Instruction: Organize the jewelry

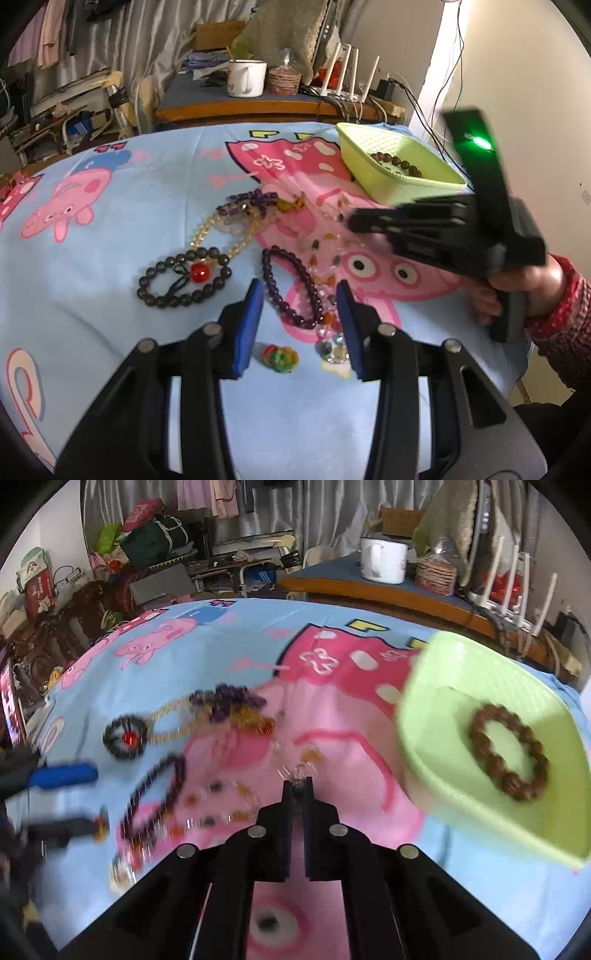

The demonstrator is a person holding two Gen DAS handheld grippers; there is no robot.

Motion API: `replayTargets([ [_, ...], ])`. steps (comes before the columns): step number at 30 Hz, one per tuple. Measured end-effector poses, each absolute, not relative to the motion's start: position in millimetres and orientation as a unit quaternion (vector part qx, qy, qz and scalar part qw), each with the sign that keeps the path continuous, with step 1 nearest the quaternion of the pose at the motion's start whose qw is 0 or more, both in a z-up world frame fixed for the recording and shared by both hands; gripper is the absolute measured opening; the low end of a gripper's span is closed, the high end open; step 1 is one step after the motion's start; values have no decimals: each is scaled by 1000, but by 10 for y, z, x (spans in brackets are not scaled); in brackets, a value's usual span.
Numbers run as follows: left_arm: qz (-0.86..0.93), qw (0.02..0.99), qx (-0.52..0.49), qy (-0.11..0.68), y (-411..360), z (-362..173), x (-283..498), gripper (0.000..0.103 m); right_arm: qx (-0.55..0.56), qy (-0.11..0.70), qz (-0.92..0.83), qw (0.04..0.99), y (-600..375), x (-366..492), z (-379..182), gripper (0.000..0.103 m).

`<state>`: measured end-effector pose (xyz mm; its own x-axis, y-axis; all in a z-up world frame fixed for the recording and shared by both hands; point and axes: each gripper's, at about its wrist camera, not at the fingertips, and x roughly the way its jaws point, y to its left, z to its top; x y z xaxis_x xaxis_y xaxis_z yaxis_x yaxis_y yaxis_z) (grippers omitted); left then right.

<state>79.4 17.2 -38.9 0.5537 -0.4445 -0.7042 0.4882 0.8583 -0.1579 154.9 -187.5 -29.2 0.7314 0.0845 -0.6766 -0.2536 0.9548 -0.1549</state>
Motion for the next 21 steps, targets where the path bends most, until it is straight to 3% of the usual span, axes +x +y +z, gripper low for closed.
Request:
replayTargets([
  [8,-296,870,36,392,17,-370,730,39,-64,347,79,932,-2367,796,-309,0],
  [12,-316,861,61,393,-206,-389,676,49,-42,322,49,944,-2624,491,-227,0],
  [21,-345,839,103,408,-678,-492,732,51,41,311,82,946,-2937,402,-220,0],
])
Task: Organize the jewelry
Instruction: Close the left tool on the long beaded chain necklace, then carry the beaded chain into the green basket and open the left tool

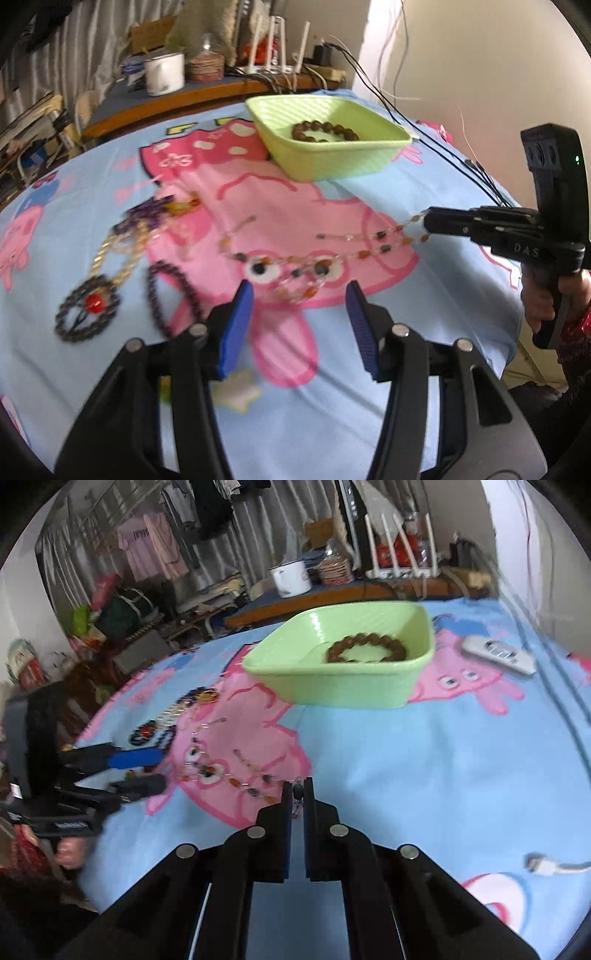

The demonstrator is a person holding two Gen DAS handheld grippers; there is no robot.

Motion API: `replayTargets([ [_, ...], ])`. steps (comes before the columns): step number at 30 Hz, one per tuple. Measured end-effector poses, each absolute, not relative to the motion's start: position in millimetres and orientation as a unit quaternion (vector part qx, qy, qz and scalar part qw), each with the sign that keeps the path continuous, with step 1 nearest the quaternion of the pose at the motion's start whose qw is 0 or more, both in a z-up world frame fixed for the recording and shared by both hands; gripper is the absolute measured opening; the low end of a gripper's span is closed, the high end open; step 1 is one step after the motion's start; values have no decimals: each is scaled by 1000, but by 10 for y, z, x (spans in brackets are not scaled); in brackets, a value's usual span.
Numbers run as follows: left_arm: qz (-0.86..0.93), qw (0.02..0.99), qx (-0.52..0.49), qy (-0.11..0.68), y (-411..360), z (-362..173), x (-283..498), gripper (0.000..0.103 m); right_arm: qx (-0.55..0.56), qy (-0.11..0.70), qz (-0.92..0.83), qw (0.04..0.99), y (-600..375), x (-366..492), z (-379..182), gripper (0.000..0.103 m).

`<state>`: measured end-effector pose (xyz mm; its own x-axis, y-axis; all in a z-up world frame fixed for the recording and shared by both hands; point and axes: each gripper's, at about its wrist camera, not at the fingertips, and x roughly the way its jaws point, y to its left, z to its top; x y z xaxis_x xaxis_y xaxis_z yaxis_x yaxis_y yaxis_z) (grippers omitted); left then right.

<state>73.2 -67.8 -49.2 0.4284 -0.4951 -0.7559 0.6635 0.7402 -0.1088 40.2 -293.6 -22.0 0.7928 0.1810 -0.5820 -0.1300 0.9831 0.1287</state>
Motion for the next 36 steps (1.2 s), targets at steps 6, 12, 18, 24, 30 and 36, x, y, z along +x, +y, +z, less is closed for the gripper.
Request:
replayTargets([
  [6,-321,839,150,413,-883,-616,826,57,-5,317,99,943,-2750,476,-312,0],
  [12,-321,843,147,407,-891,-669,850,37,-79,305,80,946,-2600,449,-337,27],
  [18,-350,833,127,410,-915,-651,829,9,-124,325,53,936,-2577,605,-415,26],
  [24,-393,817,52,418,-789,-497,862,9,-95,333,95,933,-2550,549,-351,0],
  [30,-421,816,10,397,-720,-133,921,9,-25,285,147,947,-2537,455,112,0],
  [36,-442,833,12,333,-886,540,1085,9,38,211,166,963,-2675,594,811,0],
])
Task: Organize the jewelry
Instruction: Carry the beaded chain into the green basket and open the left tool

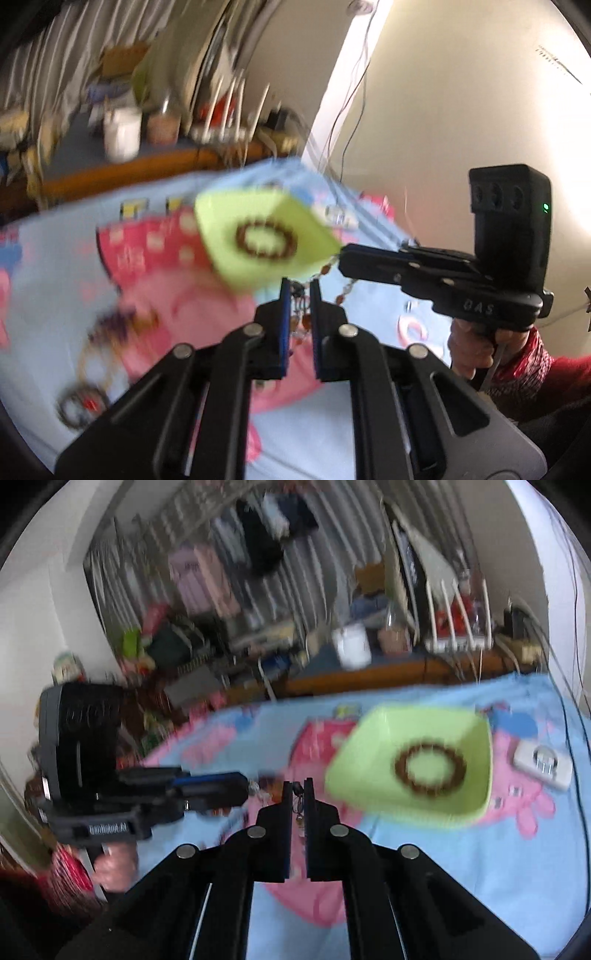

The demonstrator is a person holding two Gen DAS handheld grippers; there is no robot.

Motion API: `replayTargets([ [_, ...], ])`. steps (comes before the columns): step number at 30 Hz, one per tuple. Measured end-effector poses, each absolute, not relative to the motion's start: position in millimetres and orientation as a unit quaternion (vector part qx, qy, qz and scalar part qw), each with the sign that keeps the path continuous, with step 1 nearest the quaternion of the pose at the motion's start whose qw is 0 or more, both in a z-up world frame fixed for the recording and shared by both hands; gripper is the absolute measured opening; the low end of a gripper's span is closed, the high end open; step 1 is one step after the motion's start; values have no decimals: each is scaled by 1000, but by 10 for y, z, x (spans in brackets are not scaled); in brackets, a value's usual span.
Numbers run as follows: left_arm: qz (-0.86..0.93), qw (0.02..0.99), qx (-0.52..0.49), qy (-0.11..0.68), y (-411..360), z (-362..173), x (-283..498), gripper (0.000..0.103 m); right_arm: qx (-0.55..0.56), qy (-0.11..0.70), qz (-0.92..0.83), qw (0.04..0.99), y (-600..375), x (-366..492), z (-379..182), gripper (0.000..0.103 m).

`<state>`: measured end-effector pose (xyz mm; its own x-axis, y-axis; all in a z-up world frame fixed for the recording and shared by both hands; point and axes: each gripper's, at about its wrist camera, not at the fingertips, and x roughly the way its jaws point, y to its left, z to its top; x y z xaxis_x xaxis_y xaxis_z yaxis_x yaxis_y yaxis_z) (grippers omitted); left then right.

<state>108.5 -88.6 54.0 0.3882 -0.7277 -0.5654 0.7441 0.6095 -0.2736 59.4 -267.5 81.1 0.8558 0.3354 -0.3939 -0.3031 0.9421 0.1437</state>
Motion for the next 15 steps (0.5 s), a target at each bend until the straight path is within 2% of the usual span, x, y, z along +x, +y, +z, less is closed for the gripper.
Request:
replayTargets([
  [7,-444,844,3,300,-1144,965,1496,9,61,169,133,975,-2965,911,1311,0],
  [15,-437,839,-9,325,-1410,846,1921,9,78,171,104,977,-3247,1253,1417,0],
])
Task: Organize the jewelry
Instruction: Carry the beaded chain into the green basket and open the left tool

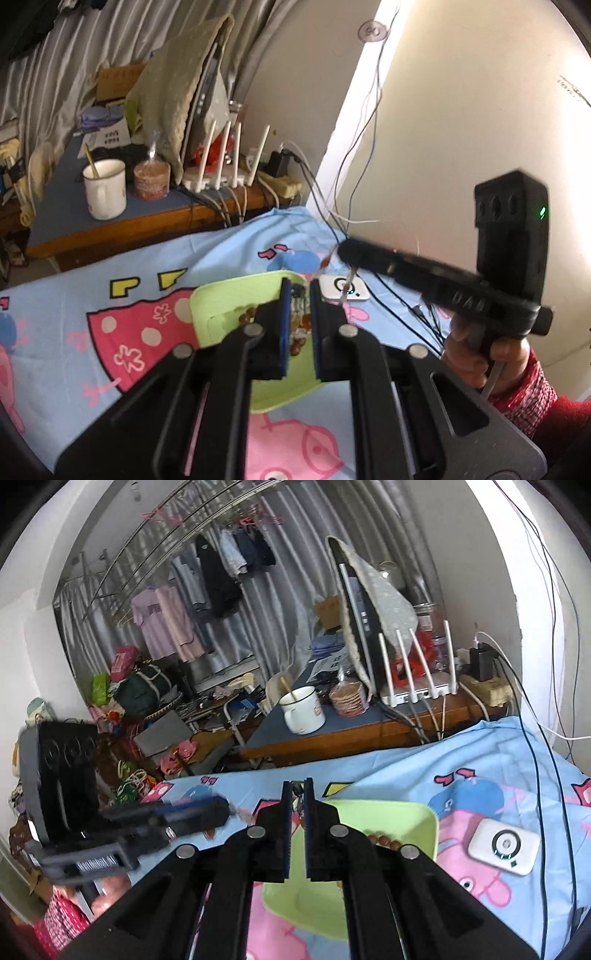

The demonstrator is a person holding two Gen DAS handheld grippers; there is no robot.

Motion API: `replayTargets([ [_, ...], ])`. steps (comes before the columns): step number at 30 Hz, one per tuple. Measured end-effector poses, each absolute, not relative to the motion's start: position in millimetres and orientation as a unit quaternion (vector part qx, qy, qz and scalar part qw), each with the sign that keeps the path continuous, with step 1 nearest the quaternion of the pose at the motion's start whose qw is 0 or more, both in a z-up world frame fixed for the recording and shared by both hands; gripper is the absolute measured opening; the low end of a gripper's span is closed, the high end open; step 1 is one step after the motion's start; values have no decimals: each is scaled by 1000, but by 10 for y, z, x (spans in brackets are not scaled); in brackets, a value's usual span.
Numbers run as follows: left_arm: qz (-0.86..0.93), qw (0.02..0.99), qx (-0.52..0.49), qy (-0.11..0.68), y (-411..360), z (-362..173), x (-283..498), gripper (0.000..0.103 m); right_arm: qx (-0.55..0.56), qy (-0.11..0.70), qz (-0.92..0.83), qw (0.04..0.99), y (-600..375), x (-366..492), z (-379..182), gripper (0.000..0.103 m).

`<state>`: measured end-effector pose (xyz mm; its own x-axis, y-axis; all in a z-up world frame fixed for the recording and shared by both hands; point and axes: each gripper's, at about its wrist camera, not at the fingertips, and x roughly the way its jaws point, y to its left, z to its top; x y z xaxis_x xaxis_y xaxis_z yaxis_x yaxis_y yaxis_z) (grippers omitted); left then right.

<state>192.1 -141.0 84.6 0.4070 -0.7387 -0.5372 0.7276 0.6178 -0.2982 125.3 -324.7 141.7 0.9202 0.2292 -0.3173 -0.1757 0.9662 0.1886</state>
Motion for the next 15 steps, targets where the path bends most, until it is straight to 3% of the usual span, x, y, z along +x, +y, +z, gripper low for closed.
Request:
replayTargets([
  [7,-437,833,-20,340,-1501,726,2056,9,73,161,103,979,-3316,1404,1547,0],
  [15,-399,829,-14,393,-1575,251,2171,10,91,227,94,965,-3341,1592,916,0],
])
